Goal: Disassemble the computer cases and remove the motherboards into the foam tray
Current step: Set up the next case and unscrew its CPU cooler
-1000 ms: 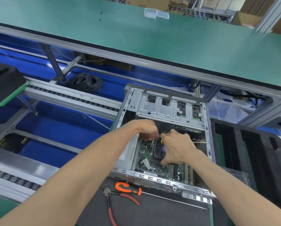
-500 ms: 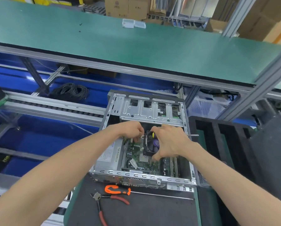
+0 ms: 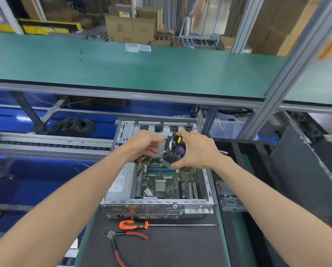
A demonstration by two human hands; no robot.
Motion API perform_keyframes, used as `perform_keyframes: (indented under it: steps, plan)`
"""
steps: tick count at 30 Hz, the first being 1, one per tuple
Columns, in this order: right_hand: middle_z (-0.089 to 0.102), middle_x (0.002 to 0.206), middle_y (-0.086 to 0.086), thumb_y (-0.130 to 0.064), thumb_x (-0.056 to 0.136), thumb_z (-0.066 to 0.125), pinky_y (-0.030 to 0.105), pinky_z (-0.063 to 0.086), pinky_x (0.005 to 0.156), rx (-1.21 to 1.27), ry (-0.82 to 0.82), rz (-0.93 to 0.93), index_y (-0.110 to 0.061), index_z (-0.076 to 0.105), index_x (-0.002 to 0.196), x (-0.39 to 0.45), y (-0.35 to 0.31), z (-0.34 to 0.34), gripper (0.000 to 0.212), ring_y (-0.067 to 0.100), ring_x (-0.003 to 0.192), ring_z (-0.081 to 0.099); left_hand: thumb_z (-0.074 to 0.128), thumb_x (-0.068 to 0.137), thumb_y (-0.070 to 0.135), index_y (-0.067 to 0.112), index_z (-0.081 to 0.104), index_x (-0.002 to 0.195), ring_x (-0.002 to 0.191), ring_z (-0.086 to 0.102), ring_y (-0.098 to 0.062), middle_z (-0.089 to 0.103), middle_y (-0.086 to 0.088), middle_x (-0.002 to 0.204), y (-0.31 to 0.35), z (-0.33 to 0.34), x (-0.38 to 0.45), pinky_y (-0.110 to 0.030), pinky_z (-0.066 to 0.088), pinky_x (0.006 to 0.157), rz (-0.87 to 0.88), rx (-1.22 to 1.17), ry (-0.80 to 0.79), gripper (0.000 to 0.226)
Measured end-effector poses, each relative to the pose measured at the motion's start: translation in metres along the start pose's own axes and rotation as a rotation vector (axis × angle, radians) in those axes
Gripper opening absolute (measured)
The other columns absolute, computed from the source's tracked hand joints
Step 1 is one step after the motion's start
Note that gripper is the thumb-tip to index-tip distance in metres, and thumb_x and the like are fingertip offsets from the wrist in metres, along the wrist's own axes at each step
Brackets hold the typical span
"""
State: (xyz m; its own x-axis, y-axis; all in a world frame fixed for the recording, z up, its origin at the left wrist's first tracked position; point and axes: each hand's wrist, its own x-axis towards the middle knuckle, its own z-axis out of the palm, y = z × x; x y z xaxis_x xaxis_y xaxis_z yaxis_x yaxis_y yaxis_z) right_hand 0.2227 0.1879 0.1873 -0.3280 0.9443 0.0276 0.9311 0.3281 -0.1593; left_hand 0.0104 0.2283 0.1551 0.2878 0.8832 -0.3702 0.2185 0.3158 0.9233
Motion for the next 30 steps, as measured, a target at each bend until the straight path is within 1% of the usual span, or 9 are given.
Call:
perform_keyframes:
  steps: [5,8,13,19,21,22,24,27,30]
  plan:
    - [0.062,0.122,-0.005,-0.085,0.043,0.071,0.044,0.052,0.087,0.142,0.019,0.122,-0.033,0.038,0.135,-0.015,0.019,-0.015,0.111,0.025,0.106,0.061,0.059,0.099,0.036,0.006,0.063,0.107,0.078,0.055,-0.023,0.055,-0.005,0.083,0.016,0.027,-0.002,-0.036,0.058,0.067,-0.027,-0.246,-0.024,0.032]
    - [0.063,0.124,-0.005,-0.085,0.042,0.072,0.045,0.052,0.091,0.263,0.036,0.206,-0.032,0.041,0.137,-0.027,0.036,-0.027,0.113,0.024,0.109,0.061,0.057,0.099,0.041,0.005,0.065,0.115,0.094,0.061,-0.028,0.06,-0.009,0.101,0.026,0.051,0.002,-0.043,0.058,0.08,-0.001,-0.301,-0.084,0.041]
    - [0.062,0.111,-0.012,-0.073,0.049,0.082,0.037,0.049,0.085,0.488,0.058,0.357,-0.03,0.055,0.122,-0.049,0.073,-0.046,0.089,0.016,0.103,0.061,0.065,0.09,0.051,0.015,0.071,0.11,0.101,0.065,-0.023,0.069,-0.006,0.11,0.042,0.101,0.008,-0.038,0.056,0.085,0.065,-0.322,-0.182,0.042]
    - [0.068,0.115,-0.003,-0.066,0.058,0.084,0.042,0.047,0.102,0.769,0.082,0.472,-0.013,0.063,0.123,-0.08,0.119,-0.051,0.087,0.021,0.111,0.063,0.081,0.071,0.049,0.025,0.074,0.117,0.107,0.067,-0.013,0.071,0.007,0.119,0.044,0.154,0.022,-0.034,0.05,0.088,0.031,-0.293,-0.412,0.052]
    - [0.071,0.105,0.003,-0.063,0.065,0.082,0.037,0.05,0.095,0.857,0.1,0.499,-0.008,0.065,0.117,-0.09,0.132,-0.052,0.077,0.022,0.099,0.066,0.086,0.067,0.041,0.018,0.063,0.124,0.115,0.065,-0.018,0.07,0.003,0.124,0.043,0.172,0.029,-0.033,0.055,0.086,0.006,-0.295,-0.446,0.066]
    - [0.07,0.094,0.003,-0.062,0.067,0.081,0.031,0.051,0.083,0.899,0.106,0.518,-0.005,0.065,0.113,-0.093,0.138,-0.052,0.076,0.018,0.085,0.065,0.088,0.066,0.036,0.018,0.058,0.119,0.108,0.069,-0.016,0.074,0.004,0.115,0.042,0.18,0.032,-0.029,0.057,0.079,0.002,-0.309,-0.45,0.064]
    - [0.051,0.07,-0.015,-0.064,0.069,0.079,0.021,0.034,0.059,0.957,0.111,0.574,-0.007,0.066,0.103,-0.098,0.147,-0.052,0.067,0.001,0.062,0.044,0.09,0.064,0.032,0.015,0.055,0.119,0.093,0.074,-0.012,0.077,0.007,0.101,0.042,0.194,0.036,-0.024,0.058,0.071,-0.005,-0.324,-0.438,0.067]
    - [0.04,0.062,-0.019,-0.065,0.069,0.078,0.019,0.026,0.054,0.996,0.105,0.631,-0.013,0.061,0.095,-0.099,0.161,-0.047,0.061,-0.002,0.058,0.035,0.09,0.063,0.03,0.007,0.057,0.13,0.099,0.072,-0.016,0.076,0.001,0.106,0.043,0.211,0.045,-0.025,0.054,0.075,-0.018,-0.31,-0.417,0.079]
    - [0.058,0.074,-0.003,-0.061,0.067,0.082,0.02,0.031,0.05,1.009,0.084,0.644,-0.01,0.067,0.099,-0.099,0.176,-0.041,0.062,0.01,0.066,0.05,0.084,0.07,0.014,0.012,0.066,0.119,0.083,0.072,-0.009,0.076,0.004,0.093,0.041,0.221,0.056,-0.019,0.053,0.064,-0.006,-0.307,-0.383,0.053]
